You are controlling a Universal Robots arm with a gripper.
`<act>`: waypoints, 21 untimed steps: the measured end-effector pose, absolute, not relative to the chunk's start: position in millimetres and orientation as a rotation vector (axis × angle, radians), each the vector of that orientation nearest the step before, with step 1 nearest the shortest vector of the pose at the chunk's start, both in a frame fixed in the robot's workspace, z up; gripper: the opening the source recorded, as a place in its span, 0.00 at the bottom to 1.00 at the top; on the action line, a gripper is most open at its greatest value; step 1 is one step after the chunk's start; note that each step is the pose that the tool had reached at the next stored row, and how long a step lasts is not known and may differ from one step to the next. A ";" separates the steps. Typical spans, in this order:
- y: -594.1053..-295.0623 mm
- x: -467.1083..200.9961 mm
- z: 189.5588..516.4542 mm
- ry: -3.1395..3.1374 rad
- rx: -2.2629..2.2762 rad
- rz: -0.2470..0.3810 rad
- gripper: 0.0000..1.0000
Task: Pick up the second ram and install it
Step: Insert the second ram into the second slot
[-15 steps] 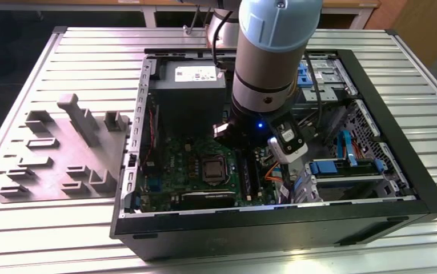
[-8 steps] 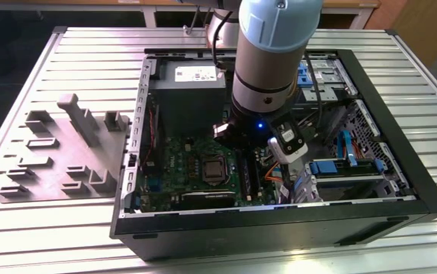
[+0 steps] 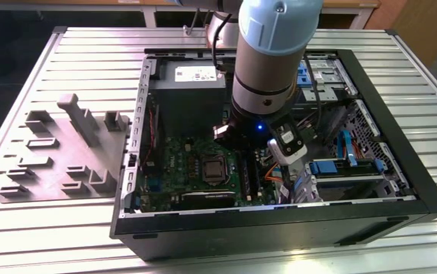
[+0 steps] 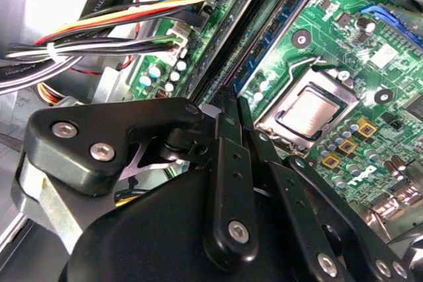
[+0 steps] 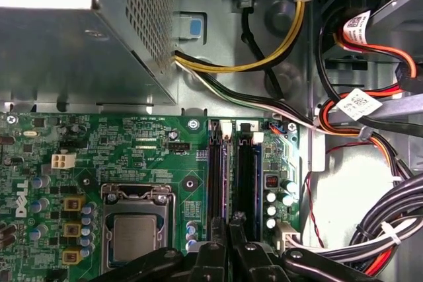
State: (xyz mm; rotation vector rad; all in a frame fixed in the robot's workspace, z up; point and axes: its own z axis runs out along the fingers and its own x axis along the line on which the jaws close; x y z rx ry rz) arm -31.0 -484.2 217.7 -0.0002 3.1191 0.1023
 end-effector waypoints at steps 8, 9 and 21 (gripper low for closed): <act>-484.2 -31.0 221.6 3.119 0.000 0.103 0.13; -484.2 -31.0 221.6 3.119 0.000 0.103 0.13; -484.2 -30.5 220.7 3.117 0.049 0.101 0.13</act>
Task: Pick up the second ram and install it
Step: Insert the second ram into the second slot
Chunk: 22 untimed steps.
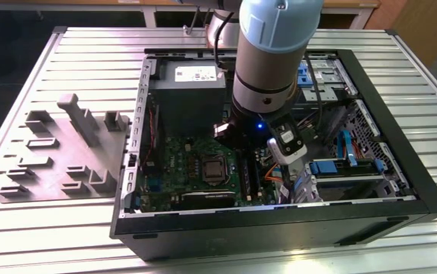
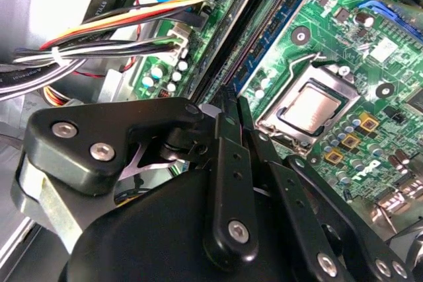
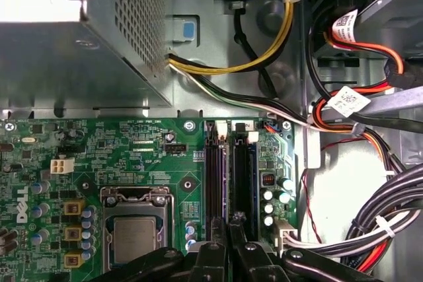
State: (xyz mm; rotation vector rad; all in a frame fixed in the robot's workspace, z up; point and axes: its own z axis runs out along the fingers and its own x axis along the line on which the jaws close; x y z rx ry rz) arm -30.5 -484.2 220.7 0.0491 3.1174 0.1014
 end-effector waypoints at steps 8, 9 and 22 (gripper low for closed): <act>-484.3 -31.7 220.8 3.109 0.044 0.103 0.13; -484.3 -31.8 220.9 3.108 0.042 0.104 0.13; -484.3 -32.4 221.2 3.104 0.009 0.106 0.13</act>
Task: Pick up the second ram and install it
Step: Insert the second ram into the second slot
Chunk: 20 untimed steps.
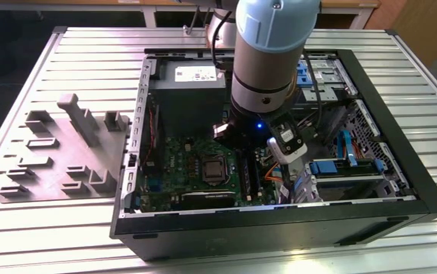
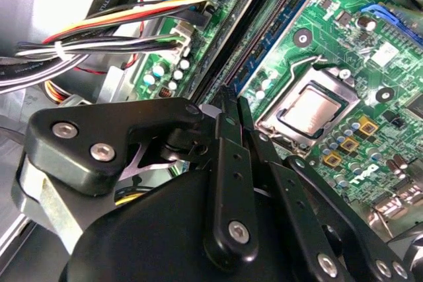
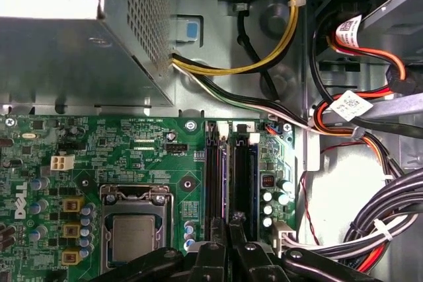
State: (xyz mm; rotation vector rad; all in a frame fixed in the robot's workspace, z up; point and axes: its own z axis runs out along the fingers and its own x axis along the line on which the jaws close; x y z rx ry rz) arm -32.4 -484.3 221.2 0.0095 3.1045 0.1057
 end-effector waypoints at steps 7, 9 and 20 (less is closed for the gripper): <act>-484.2 -32.4 220.7 3.104 0.014 0.106 0.13; -484.2 -32.4 220.2 3.104 0.014 0.106 0.13; -484.2 -32.7 214.7 3.104 0.014 0.106 0.13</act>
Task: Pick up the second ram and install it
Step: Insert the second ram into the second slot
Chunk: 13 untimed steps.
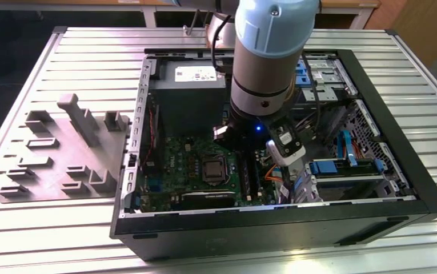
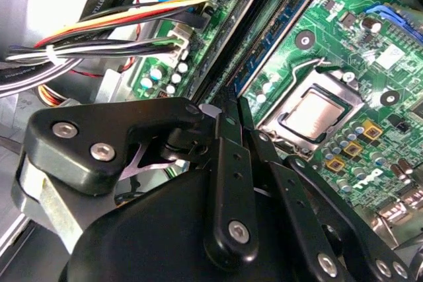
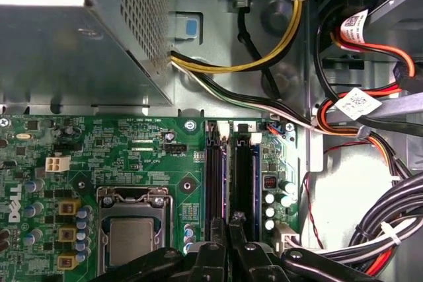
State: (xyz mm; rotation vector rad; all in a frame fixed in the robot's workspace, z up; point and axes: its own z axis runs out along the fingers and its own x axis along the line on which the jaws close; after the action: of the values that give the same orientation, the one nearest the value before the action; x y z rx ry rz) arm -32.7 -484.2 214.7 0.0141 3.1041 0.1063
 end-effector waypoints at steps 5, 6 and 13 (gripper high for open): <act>-484.1 -32.7 213.9 3.104 0.014 0.106 0.13; -484.1 -32.7 213.4 3.104 0.014 0.106 0.13; -484.1 -32.8 211.8 3.104 0.014 0.106 0.13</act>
State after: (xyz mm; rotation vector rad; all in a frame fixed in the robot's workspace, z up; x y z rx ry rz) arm -32.8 -484.1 211.8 0.0141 3.1042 0.1063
